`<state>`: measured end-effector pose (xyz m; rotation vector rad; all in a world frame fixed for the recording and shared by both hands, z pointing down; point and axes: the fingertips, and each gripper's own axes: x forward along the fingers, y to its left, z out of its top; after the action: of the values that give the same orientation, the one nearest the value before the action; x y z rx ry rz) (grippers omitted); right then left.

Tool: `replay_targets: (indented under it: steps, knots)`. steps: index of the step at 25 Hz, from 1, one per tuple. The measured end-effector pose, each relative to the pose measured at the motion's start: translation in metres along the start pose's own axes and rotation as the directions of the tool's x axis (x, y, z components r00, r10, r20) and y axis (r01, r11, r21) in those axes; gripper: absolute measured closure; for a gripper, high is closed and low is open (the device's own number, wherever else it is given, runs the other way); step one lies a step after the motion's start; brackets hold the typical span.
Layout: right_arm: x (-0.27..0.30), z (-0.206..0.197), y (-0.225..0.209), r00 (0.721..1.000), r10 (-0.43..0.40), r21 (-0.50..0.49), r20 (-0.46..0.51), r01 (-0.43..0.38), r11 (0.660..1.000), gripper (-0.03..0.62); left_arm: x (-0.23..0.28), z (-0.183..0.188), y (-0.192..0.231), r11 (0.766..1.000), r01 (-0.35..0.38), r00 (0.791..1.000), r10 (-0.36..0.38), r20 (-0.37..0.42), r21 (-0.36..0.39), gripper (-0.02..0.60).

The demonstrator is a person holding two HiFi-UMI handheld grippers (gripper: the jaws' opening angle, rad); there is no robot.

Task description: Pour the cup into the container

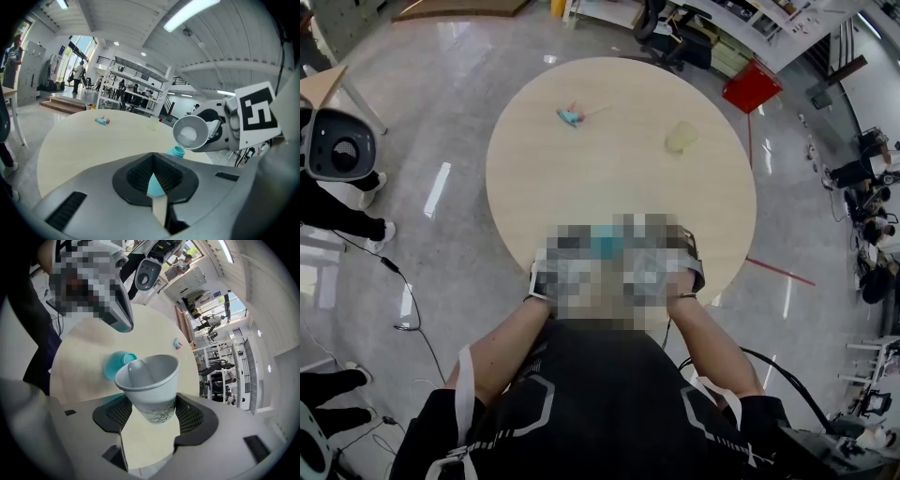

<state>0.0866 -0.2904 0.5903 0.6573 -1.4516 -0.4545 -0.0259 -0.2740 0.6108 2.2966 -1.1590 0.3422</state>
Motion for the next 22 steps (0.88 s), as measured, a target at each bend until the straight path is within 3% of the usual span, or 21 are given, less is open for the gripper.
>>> replay_targets:
  steps: [3,7,12,22]
  knots:
    - [0.001,-0.005,0.005,0.997,0.051,0.133,0.052,-0.058,0.989,0.301,-0.002,0.009,-0.006,1.0,0.016,0.999,-0.017,0.031,0.018,0.581]
    - [-0.002,-0.006,0.005,0.98,0.098,0.328,0.172,-0.151,0.933,0.301,-0.005,0.019,-0.008,0.999,0.015,0.999,-0.017,0.047,0.037,0.581]
    - [-0.005,-0.013,-0.001,0.966,0.058,0.426,0.252,-0.164,0.89,0.301,-0.003,0.022,-0.009,0.999,0.002,0.999,-0.005,0.044,0.051,0.581]
    - [-0.003,-0.036,0.004,0.921,0.067,0.62,0.383,-0.31,0.721,0.3,0.0,0.023,-0.016,0.998,-0.017,0.999,0.015,0.03,0.058,0.581]
